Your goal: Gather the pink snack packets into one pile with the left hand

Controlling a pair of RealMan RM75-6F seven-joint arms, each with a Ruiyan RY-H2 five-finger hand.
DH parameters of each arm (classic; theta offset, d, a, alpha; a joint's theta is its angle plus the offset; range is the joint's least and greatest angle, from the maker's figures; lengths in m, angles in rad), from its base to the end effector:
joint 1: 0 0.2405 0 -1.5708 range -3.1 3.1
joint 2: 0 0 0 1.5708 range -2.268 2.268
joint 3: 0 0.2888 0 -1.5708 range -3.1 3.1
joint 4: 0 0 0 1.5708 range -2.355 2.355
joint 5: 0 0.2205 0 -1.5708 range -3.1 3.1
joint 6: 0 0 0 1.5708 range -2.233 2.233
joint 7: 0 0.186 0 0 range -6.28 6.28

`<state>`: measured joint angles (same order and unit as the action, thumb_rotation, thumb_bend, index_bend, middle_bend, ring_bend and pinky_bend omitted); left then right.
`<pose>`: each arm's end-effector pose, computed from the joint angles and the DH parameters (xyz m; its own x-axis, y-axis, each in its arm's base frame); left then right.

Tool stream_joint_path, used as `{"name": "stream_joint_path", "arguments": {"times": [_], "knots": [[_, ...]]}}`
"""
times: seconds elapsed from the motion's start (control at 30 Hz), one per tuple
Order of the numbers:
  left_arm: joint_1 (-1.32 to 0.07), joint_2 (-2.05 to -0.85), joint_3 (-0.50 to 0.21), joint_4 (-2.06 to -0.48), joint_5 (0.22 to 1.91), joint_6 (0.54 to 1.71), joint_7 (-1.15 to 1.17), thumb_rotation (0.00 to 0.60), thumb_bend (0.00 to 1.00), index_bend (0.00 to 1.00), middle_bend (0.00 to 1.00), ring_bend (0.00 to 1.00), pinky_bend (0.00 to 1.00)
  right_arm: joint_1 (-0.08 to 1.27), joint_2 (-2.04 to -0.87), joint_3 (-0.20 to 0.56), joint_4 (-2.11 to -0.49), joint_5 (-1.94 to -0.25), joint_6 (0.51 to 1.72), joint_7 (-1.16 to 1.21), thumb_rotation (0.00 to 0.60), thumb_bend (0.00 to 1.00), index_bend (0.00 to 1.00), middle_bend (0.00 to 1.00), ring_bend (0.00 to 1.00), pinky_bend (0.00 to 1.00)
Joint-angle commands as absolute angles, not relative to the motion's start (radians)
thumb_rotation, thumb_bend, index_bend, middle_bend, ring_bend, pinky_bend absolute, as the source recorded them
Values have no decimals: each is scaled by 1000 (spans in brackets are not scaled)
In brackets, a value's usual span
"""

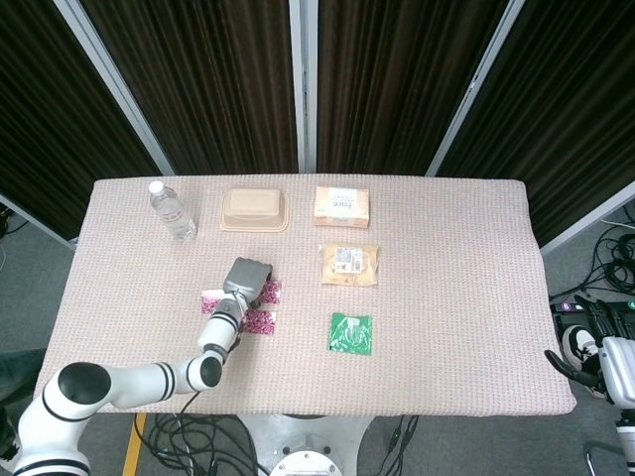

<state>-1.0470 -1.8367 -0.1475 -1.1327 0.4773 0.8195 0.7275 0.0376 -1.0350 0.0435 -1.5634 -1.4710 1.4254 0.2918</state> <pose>-0.1432 0.4488 -0.1454 0.5947 0.4381 0.6741 0.8021 -0.2668 -0.5342 -0.3802 -0.2081 0.1926 0.2373 -0.0591 0.9696 -0.9663 0.0884 0.2419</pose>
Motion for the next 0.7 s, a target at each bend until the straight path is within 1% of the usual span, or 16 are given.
{"name": "stream_joint_path", "arguments": {"times": [0.03, 0.2, 0.4, 0.53, 0.7], "knots": [[-1038, -1804, -159, -1170, 491, 842, 720, 600, 249, 493, 837, 858, 868, 38, -1034, 45, -1564, -1472, 1427, 292, 90, 89, 63, 110, 0, 77], [-1019, -1737, -164, -1249, 492, 886, 726, 600, 249, 490, 837, 858, 868, 40, -1033, 46, -1567, -1480, 1432, 293, 90, 89, 62, 111, 0, 77], [-970, -1653, -149, -1361, 465, 933, 718, 600, 249, 487, 837, 858, 868, 46, -1032, 48, -1570, -1495, 1436, 295, 90, 88, 60, 111, 0, 77], [-936, -1615, -121, -1417, 462, 963, 715, 600, 249, 485, 837, 858, 869, 51, -1033, 47, -1573, -1506, 1438, 294, 87, 88, 61, 111, 0, 77], [-901, -1600, -89, -1448, 487, 979, 700, 600, 249, 483, 837, 858, 869, 54, -1036, 45, -1577, -1516, 1441, 293, 91, 88, 60, 111, 0, 77]]}}
